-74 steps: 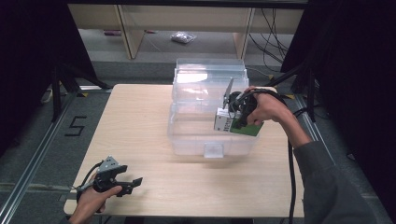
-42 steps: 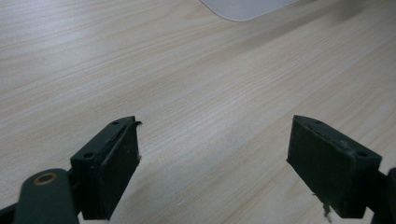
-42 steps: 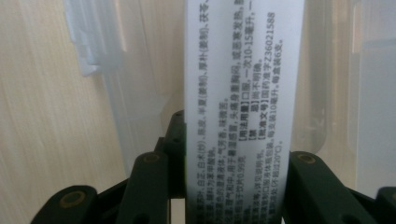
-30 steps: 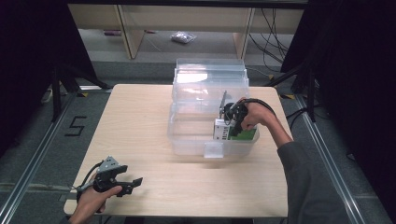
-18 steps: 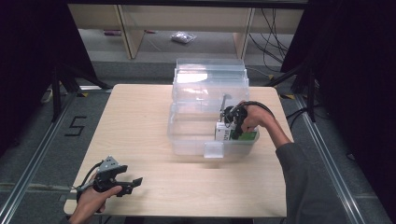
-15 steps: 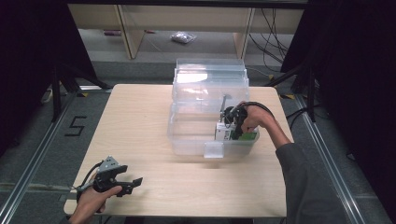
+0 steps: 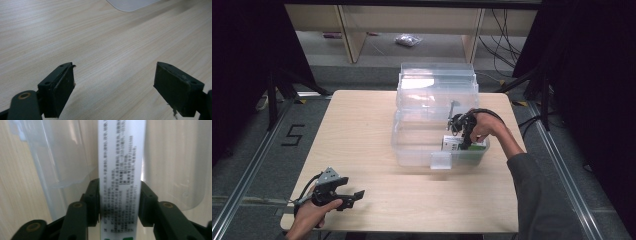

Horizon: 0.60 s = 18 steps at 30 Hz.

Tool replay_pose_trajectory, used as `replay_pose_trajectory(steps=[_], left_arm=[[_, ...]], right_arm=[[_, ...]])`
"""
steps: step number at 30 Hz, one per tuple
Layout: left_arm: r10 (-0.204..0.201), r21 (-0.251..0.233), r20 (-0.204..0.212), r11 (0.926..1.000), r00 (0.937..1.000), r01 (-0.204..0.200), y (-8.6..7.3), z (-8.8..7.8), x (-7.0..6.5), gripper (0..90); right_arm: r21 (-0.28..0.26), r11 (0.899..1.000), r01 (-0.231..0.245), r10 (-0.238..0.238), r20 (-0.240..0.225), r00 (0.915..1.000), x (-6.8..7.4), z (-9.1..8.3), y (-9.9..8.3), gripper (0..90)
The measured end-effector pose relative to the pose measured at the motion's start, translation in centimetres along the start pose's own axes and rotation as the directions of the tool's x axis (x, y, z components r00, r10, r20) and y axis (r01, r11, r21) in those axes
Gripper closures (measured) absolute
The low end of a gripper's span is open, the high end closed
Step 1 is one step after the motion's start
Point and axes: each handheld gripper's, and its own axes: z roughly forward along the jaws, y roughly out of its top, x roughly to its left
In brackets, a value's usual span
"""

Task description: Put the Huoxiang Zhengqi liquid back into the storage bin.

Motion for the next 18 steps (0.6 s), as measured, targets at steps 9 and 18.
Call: replay_pose_trajectory(steps=[9, 18], left_arm=[[0.001, -0.001, 0.000, 1.0000, 1.0000, -0.001, 0.0, 0.0, 0.0, 15.9], [0.000, -0.001, -0.001, 1.0000, 1.0000, 0.000, 0.0, 0.0, 0.0, 15.9]], right_arm=[[-0.053, 0.998, -0.026, 0.026, 0.001, 0.9997, 0.2, -1.3, -0.6, 55.3], [-0.093, 0.992, -0.084, 0.085, 0.006, 0.9964, 0.5, -2.5, -0.8, 46.2]])
